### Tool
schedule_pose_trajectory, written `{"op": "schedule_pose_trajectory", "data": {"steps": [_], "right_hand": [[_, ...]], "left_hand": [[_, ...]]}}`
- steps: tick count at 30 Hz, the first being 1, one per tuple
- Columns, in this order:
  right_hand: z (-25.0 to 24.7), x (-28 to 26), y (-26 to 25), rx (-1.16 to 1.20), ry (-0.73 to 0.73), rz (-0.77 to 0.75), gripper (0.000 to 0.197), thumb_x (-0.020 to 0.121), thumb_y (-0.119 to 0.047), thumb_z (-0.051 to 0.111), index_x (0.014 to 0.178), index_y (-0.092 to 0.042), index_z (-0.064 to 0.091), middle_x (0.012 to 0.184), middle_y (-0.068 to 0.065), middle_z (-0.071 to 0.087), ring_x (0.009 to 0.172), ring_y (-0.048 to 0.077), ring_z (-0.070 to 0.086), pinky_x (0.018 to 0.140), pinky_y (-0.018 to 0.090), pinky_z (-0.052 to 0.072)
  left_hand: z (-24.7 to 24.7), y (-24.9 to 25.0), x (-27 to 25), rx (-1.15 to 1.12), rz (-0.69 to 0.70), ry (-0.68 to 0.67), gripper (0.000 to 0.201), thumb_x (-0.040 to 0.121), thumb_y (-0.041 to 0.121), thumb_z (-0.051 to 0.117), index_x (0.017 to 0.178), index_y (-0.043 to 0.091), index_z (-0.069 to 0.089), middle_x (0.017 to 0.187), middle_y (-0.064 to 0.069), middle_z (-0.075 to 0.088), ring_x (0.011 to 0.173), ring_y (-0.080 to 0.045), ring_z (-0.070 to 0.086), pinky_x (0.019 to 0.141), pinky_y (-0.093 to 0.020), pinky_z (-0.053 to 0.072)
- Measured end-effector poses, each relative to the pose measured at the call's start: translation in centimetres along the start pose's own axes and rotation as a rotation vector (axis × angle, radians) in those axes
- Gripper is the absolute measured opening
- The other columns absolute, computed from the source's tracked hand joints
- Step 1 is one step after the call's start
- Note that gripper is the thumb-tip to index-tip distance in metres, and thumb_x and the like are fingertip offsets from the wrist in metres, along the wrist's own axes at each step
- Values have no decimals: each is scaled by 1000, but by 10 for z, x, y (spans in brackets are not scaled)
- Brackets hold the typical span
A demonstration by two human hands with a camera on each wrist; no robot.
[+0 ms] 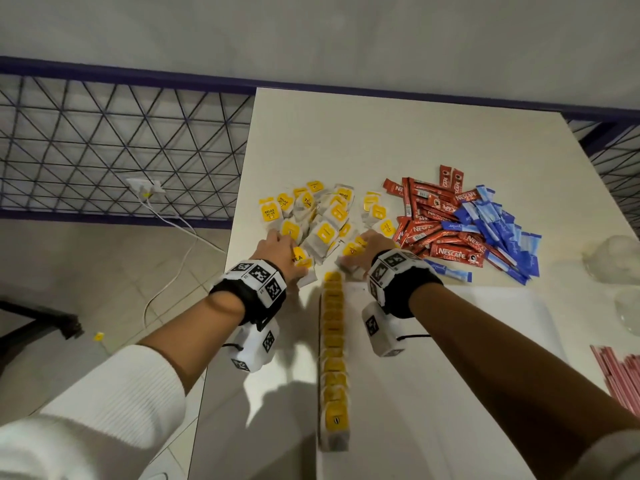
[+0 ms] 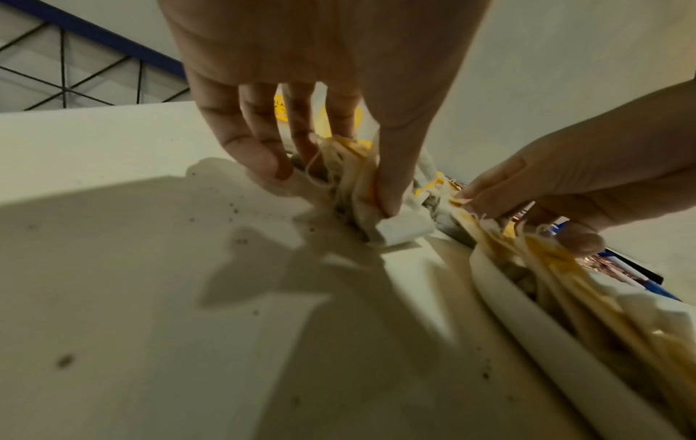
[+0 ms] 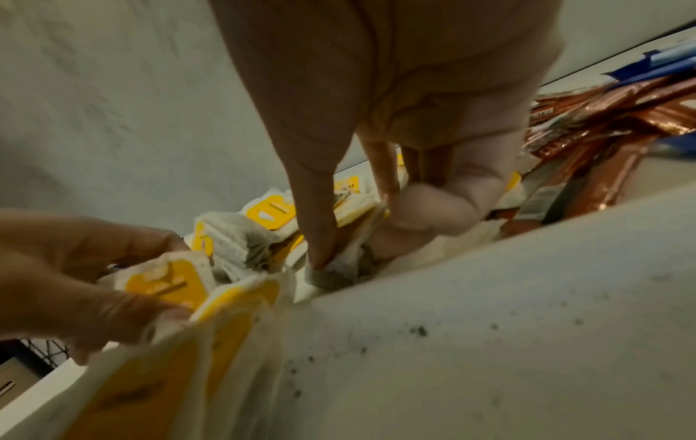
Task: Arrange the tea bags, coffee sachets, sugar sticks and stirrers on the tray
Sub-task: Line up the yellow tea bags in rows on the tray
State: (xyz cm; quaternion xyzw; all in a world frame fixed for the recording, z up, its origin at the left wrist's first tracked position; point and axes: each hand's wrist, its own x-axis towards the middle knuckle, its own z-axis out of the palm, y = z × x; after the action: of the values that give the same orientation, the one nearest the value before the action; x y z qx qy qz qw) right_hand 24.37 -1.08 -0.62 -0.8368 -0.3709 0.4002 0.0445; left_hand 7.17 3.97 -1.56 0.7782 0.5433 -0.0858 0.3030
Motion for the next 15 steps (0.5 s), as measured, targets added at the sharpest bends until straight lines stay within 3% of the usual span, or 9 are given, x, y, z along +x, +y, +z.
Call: {"op": "schedule_pose_trajectory", "data": {"steps": [2,5,8,11,13,15], "right_hand": [[-1,-1,0,30,-14,-14,84,73,-39,76,138,-10,33,131,14,54,110,32,58,94,42,48],[-1,-2,3,22,-37,-72,67,77,-33,73,130,-10,38,127,14,56,94,23,54,82,35,46],[2,-4,8,8,-10,-149,54,84,-29,67,129,-11,43,132,10,51,106,26,54,79,29,41],[3,-4,9,86,-4,-179,47,84,-26,67,125,-11,50,132,7,51,92,19,50,71,27,44],[1,-6,9,158,1,-177,40,83,-25,67,119,-10,55,122,8,55,89,19,51,70,30,49],[-3,-11,9,251,22,-206,29,83,-24,68,108,-12,60,104,6,57,86,20,53,78,39,53]], "left_hand": [[-2,1,-1,-13,41,-23,50,82,28,69,122,9,46,126,-12,46,115,-30,47,94,-35,39],[-6,-1,-8,-127,38,-24,42,80,24,70,114,11,50,112,-7,56,106,-27,53,85,-31,40],[-6,-12,-13,-441,28,-64,29,76,13,74,83,17,46,84,0,54,80,-18,53,72,-26,41],[-9,-19,-18,-828,-12,-119,35,75,-2,72,74,16,42,76,-3,50,62,-9,52,68,-23,50],[-12,-21,-21,-988,-38,-126,35,75,-6,69,71,15,42,73,-4,51,63,-9,55,66,-19,54],[-16,-24,-24,-1071,-41,-107,34,74,-9,68,68,14,44,74,-5,57,70,-13,57,65,-15,54]]}}
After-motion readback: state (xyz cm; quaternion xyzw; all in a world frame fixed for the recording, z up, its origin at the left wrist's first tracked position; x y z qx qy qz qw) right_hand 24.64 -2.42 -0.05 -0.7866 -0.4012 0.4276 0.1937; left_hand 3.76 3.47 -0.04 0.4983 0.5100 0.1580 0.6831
